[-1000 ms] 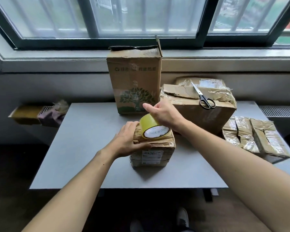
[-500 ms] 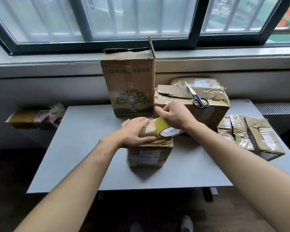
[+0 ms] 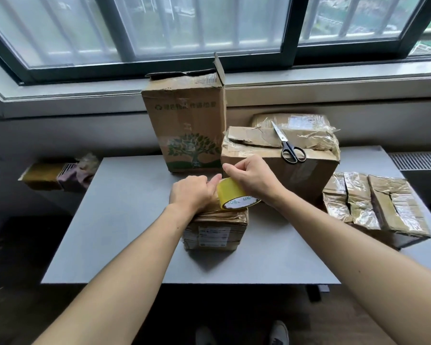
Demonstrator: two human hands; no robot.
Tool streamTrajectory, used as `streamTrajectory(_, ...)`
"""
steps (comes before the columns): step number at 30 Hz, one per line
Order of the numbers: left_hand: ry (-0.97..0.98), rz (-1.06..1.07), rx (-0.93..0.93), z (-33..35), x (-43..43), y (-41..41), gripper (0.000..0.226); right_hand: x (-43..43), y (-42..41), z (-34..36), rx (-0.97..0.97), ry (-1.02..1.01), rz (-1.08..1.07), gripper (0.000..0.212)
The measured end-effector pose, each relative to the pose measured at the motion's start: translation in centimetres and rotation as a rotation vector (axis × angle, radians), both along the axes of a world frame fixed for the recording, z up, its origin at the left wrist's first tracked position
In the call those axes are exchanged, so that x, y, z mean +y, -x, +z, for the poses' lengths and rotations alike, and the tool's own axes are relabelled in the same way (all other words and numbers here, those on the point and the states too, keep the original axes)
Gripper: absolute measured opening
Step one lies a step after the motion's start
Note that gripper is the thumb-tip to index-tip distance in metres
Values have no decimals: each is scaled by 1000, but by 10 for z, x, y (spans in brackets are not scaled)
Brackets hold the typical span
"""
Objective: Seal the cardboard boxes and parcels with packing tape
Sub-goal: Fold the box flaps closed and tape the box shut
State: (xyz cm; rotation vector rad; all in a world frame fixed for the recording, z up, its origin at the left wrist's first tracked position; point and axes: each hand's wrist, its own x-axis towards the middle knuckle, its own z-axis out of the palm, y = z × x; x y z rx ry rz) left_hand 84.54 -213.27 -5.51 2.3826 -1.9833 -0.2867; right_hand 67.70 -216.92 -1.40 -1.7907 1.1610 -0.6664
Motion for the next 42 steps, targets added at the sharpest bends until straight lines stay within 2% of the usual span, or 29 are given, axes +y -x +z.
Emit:
streamTrajectory(6,42,-113,-237,-16,9,-4,57,14,2,-26,-248,-233,-63,61)
streamTrajectory(7,29,-122,-237,-18,12,-6,59,17,0,-31,-294,-281,-73,60)
streamTrajectory(9,33,-112,-208,-21,13,-10,49,18,-6,-35,-325,-293,-83,58)
streamTrajectory(11,34,-97,-174,-20,10,-11,43,12,-9,-27,-234,-201,-72,60)
streamTrajectory(14,71,-83,-113,-18,7,-16,54,0,8,-5,-15,-49,-63,62)
streamTrajectory(17,77,-81,-74,-19,8,-18,54,-10,37,-1,210,26,-48,62)
streamTrajectory(20,99,-71,-79,-20,8,-16,51,-6,48,-11,216,26,-61,62)
streamTrajectory(22,202,-99,-88,-22,6,-18,47,-5,48,-16,195,26,-69,63)
streamTrajectory(25,337,-285,-17,-24,-2,-22,35,-6,54,-26,186,16,-87,64)
streamTrajectory(29,364,-454,136,-11,-23,3,44,-7,61,-37,157,-5,-118,63)
streamTrajectory(31,336,-443,179,-4,-30,25,45,-8,63,-42,149,-9,-119,63)
streamTrajectory(33,168,-380,143,-5,-33,49,49,-9,66,-46,137,-17,-125,62)
streamTrajectory(36,58,-109,-2,-17,-26,69,60,-10,69,-55,113,-42,-134,63)
streamTrajectory(38,92,-3,-61,-22,-21,73,61,-9,69,-62,79,-72,-150,63)
streamTrajectory(42,199,-51,94,-33,-16,61,46,-4,62,-85,-33,-186,-165,61)
